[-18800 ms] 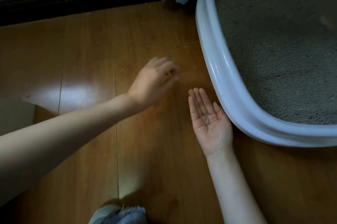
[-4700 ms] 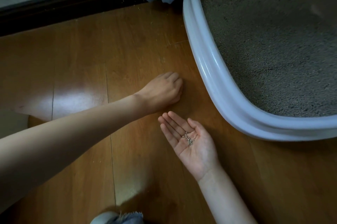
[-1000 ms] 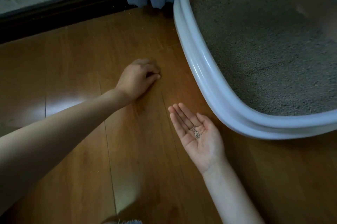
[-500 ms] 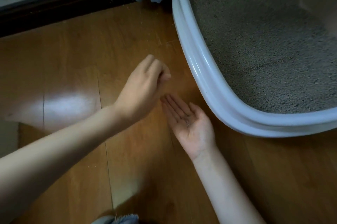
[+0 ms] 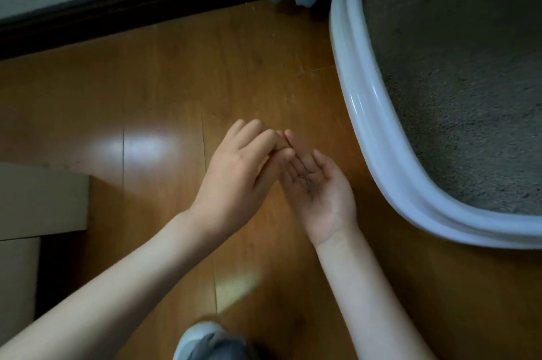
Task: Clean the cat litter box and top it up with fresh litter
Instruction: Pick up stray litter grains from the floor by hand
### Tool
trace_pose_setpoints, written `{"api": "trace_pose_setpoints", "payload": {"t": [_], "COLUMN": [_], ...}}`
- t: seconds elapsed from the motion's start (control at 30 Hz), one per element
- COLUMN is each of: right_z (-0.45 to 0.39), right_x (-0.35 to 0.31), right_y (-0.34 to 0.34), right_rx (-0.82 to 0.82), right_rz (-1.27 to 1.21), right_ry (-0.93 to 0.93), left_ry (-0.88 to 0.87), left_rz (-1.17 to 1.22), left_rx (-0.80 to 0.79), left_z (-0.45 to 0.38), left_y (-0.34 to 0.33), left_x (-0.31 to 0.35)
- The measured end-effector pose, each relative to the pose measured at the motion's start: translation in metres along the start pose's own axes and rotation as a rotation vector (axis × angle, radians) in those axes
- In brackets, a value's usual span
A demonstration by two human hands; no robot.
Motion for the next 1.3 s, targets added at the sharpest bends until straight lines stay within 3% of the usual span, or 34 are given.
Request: {"api": "trace_pose_setpoints", "payload": {"t": [0.2, 0.43, 0.77, 0.97, 1.1, 1.3], "right_z": [0.052, 0.164, 0.433, 0.621, 0.726, 0.827], "right_x": [-0.019, -0.082, -0.195, -0.259, -0.285, -0.297], "right_y": [-0.042, -0.132, -0.378, -0.501, -0.541, -0.526], "right_rx": [0.026, 0.079, 0.105, 0.103, 0.061, 0.102], "right_rz": [0.024, -0.059, -0.153, -0.136, -0.131, -0.14], "right_ry": [0.056, 0.129, 0.189, 0.292, 0.376, 0.494], "left_ry": [-0.054, -0.012, -0.133, -0.269, -0.315, -0.43], "left_rz": [-0.059, -0.139, -0.222, -0.238, -0.279, -0.222], "left_rx": [0.031, -0.097, -0.217, -0.126, -0.126, -0.213], "left_z": [-0.004, -0.02, -0.11, -0.159, -0.169, -0.149], "left_y": [0.033, 0.131, 0.365, 0.499, 0.547, 0.548], "left_x": [0.046, 0.15, 0.424, 0.618, 0.715, 0.8]}}
Point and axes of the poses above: each hand's wrist, its own z-axis away from the middle knuckle, its own y-axis out of the back of the hand, x = y × z, the point moved 3 cm from there along -z, towards the middle knuckle, and after that the axes turned 11 degrees about z, right-handed, at the moved point
